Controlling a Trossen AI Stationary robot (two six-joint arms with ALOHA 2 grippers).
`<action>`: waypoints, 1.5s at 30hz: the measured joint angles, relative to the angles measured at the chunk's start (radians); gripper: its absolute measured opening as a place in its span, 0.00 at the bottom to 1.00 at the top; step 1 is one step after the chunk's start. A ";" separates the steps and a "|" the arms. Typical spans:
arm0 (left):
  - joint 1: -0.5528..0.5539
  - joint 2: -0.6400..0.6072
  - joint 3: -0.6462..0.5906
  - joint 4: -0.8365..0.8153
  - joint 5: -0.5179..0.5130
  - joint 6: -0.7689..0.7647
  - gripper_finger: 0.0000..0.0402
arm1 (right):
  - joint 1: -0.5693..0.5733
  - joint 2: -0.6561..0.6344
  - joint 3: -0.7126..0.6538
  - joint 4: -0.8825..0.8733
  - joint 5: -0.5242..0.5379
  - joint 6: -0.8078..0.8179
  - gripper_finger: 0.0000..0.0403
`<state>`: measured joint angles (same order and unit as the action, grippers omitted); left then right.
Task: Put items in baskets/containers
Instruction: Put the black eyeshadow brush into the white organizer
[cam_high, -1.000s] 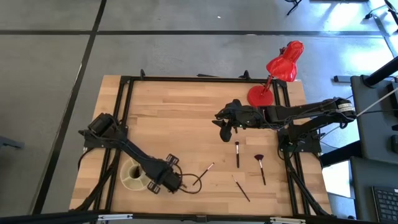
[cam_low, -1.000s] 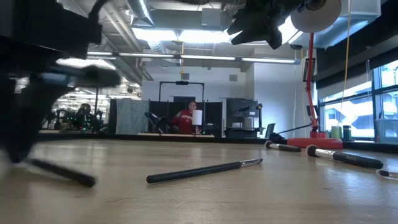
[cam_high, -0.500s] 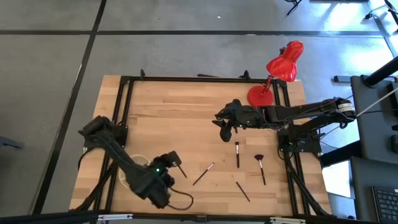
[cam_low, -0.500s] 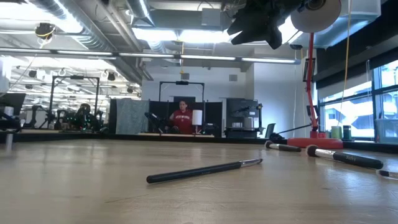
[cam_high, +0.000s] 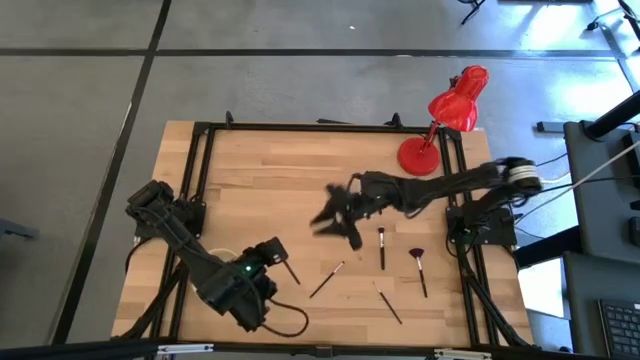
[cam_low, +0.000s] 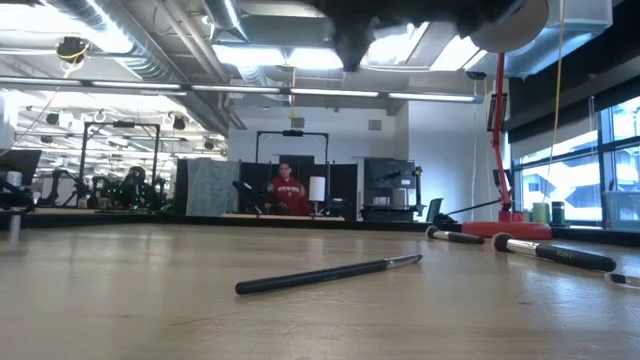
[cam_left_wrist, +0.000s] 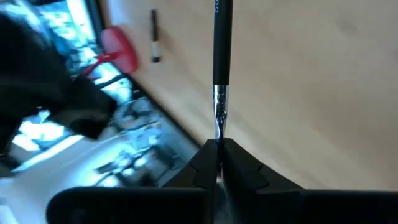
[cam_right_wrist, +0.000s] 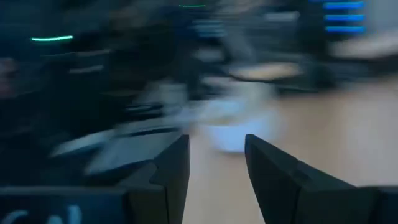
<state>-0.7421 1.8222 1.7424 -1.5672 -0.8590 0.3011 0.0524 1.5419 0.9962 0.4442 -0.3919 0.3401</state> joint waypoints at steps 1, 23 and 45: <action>-0.002 0.000 0.000 -0.002 -0.027 0.018 0.03 | -0.003 0.034 0.009 0.045 -0.074 0.021 0.38; 0.033 0.001 0.000 -0.001 -0.262 0.276 0.02 | -0.028 0.307 0.161 0.218 -0.260 0.225 0.45; 0.093 0.001 0.002 -0.004 -0.290 0.103 0.06 | -0.033 0.307 0.162 0.231 -0.252 0.184 0.07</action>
<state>-0.6495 1.8229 1.7439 -1.5716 -1.1495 0.4041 0.0191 1.8488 1.1580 0.6756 -0.6435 0.5245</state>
